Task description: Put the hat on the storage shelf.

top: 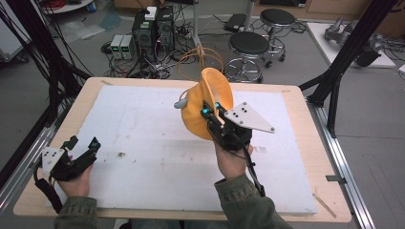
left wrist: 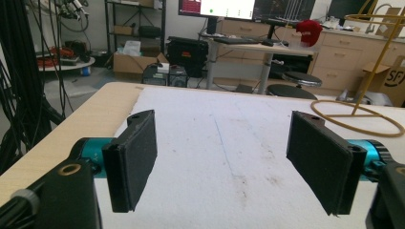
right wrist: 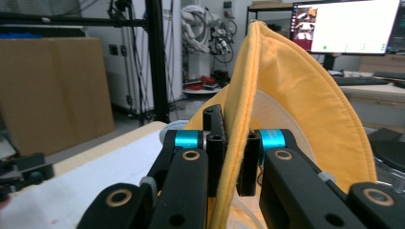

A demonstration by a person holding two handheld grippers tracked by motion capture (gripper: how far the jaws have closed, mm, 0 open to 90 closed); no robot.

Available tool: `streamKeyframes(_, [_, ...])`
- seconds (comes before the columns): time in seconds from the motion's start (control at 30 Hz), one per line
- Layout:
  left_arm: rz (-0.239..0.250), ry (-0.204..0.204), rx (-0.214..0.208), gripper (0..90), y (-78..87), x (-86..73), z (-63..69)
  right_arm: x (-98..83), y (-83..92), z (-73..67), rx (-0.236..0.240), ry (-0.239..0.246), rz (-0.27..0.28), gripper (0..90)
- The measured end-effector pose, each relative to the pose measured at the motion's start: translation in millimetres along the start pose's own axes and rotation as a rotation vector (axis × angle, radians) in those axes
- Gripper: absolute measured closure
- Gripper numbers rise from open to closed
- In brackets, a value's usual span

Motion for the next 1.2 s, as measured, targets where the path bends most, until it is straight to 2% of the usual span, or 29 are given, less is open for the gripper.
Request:
streamKeyframes(0.27, [0.012, 0.003, -0.018, 25.8, 0.8, 1.3, 3.8, 0.2, -2.1, -19.3, 0.052, -0.02, 0.006, 85.8])
streamKeyframes(0.47, [0.026, -0.006, -0.054, 29.3, -0.1, 4.7, 13.2, -2.1, -5.5, -31.3, 0.089, -0.034, 0.002, 85.9])
streamKeyframes(0.6, [0.03, -0.007, -0.107, 28.4, -4.8, 9.3, 27.6, -2.4, -4.9, -37.5, 0.109, -0.041, 0.005, 85.9])
streamKeyframes(0.77, [0.032, -0.05, -0.18, 28.5, -10.1, 17.1, 49.8, -3.5, -3.7, -42.7, 0.126, -0.051, 0.012, 85.9])
streamKeyframes(0.83, [0.023, -0.039, -0.207, 29.4, -11.2, 19.9, 56.2, -4.2, -3.5, -44.2, 0.131, -0.055, 0.012, 85.9])
streamKeyframes(0.97, [0.014, -0.043, -0.241, 31.2, -10.8, 25.9, 62.2, -4.9, -3.4, -45.3, 0.141, -0.062, 0.011, 85.8])
streamKeyframes(1.07, [0.014, 0.0, -0.297, 31.1, -10.9, 32.5, 69.6, -4.9, -2.7, -44.9, 0.143, -0.069, 0.012, 85.8])
streamKeyframes(1.2, [-0.01, -0.007, -0.349, 26.3, -13.7, 41.0, 83.0, -4.9, -3.8, -43.4, 0.142, -0.07, 0.017, 85.8])
Point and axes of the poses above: each handheld gripper's, and its own axes: y roughly backward along the jaws, x roughly out of its top, z roughly to its right, the point moved 8 cm from there along -y, roughly forward along the jaws, and after that the axes turned 8 degrees about -x, right-handed, at the moved point
